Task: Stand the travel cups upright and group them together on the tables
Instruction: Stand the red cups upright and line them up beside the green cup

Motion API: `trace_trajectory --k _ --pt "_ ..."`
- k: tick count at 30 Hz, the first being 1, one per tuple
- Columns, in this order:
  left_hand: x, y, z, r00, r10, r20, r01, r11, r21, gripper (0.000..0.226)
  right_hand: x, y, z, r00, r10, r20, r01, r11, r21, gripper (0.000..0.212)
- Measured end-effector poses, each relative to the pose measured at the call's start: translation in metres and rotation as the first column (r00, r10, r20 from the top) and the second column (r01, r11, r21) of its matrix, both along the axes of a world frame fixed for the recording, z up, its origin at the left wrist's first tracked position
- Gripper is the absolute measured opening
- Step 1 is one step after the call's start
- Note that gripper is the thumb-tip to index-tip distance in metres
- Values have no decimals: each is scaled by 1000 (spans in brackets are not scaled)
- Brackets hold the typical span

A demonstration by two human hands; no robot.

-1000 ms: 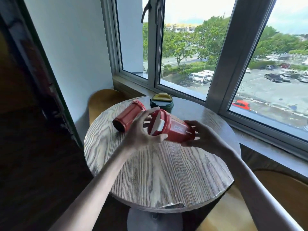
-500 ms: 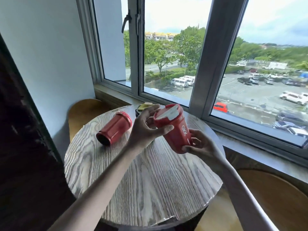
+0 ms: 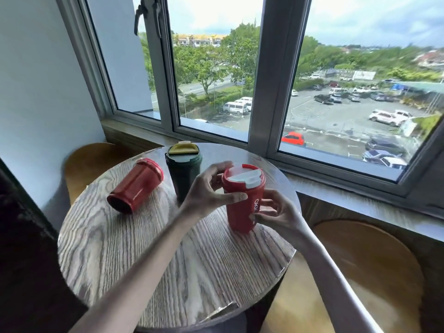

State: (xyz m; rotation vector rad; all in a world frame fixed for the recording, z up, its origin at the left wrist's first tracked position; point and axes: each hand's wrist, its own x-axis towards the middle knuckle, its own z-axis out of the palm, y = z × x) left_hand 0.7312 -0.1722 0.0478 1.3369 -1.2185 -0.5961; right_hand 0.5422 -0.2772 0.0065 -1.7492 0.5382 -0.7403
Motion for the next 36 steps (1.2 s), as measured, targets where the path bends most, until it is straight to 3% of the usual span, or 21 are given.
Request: trace_trajectory --k 6,9,11,13,15,17,20,24,26,30,32,36 --pt "-2 11 -7 998 -44 44 41 997 65 99 -7 14 2 997 -22 -68 20 999 -36 59" --pt "-1 28 -19 997 15 81 -25 993 117 75 -12 27 4 979 -159 -131 144 983 -114 54" --pt "1 46 -24 994 70 88 -82 987 138 62 -14 48 3 920 -389 -59 368 905 -215 34" --pt "10 69 -27 987 125 97 -137 983 122 58 -10 78 4 886 -451 110 463 844 -271 19" --pt "21 91 -26 969 216 117 -226 970 84 54 5 105 7 932 -313 181 357 873 -332 16" --pt "33 110 -23 919 365 148 -371 928 15 39 30 118 15 983 -127 130 167 910 -380 6" --pt "60 129 -16 793 590 151 -582 807 -98 27 82 115 30 999 41 27 -26 913 -406 18" --pt "119 130 -12 672 722 168 -719 690 -89 34 155 110 42 965 158 -207 -199 960 -196 42" --pt "153 122 -7 690 688 225 -713 700 45 47 184 109 45 953 179 -245 -207 974 -95 47" --pt "200 105 3 872 466 150 -482 763 431 77 229 104 37 960 132 -246 -149 988 -50 37" --pt "212 98 1 906 409 112 -407 766 498 69 244 100 29 969 91 -232 -92 996 7 46" --pt "220 90 -6 936 350 -34 -273 783 559 55 261 95 13 985 17 -171 6 991 131 44"
